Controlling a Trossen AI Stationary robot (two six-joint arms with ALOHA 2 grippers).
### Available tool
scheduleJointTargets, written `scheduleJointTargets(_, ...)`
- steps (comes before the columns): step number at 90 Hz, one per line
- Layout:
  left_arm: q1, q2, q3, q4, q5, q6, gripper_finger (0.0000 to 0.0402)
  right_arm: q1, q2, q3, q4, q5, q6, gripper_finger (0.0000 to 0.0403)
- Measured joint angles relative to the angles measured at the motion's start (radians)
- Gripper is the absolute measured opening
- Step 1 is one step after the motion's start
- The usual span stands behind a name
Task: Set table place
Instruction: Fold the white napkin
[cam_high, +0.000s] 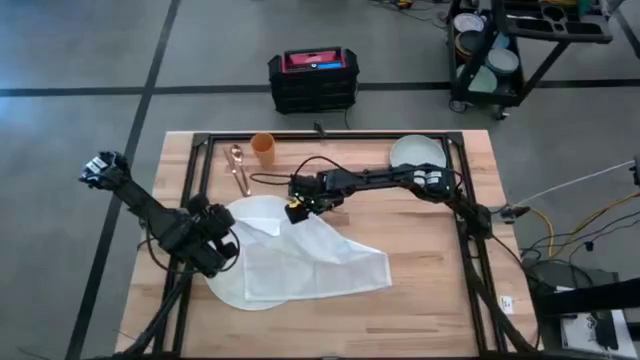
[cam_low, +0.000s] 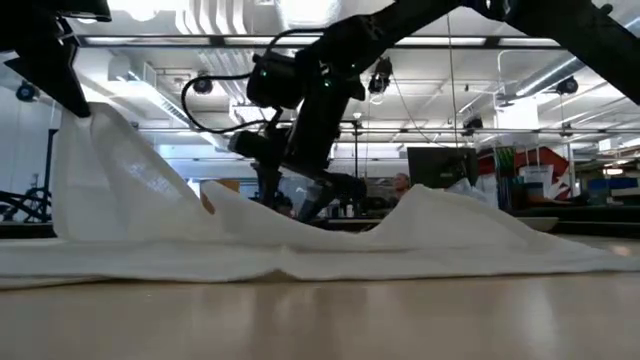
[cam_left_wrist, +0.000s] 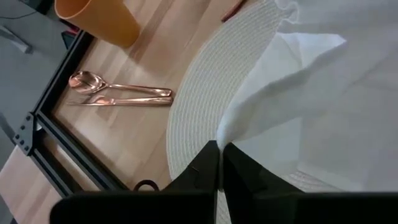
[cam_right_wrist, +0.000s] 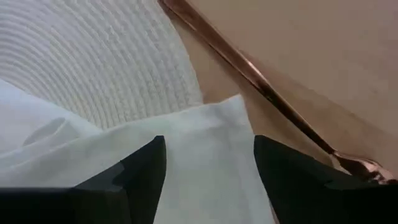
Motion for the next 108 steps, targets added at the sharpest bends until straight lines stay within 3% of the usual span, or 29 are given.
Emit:
scheduleJointTargets(39, 0.000, 0.000, 0.000, 0.001, 0.000, 0.000, 0.0000, -0.004, 0.020, 0.003, 0.014, 0.032, 0.052, 0.0210)
scheduleJointTargets(50, 0.000, 0.000, 0.000, 0.001, -0.001, 0.000, 0.0000, -0.007, 0.020, 0.003, 0.008, 0.029, 0.059, 0.0178)
scheduleJointTargets(88, 0.000, 0.000, 0.000, 0.001, -0.001, 0.000, 0.0000, -0.007, 0.023, 0.002, 0.009, 0.044, 0.048, 0.0013)
scheduleJointTargets(108, 0.000, 0.001, 0.000, 0.001, -0.001, 0.000, 0.0000, -0.006, 0.023, 0.002, 0.008, 0.028, 0.035, 0.0001)
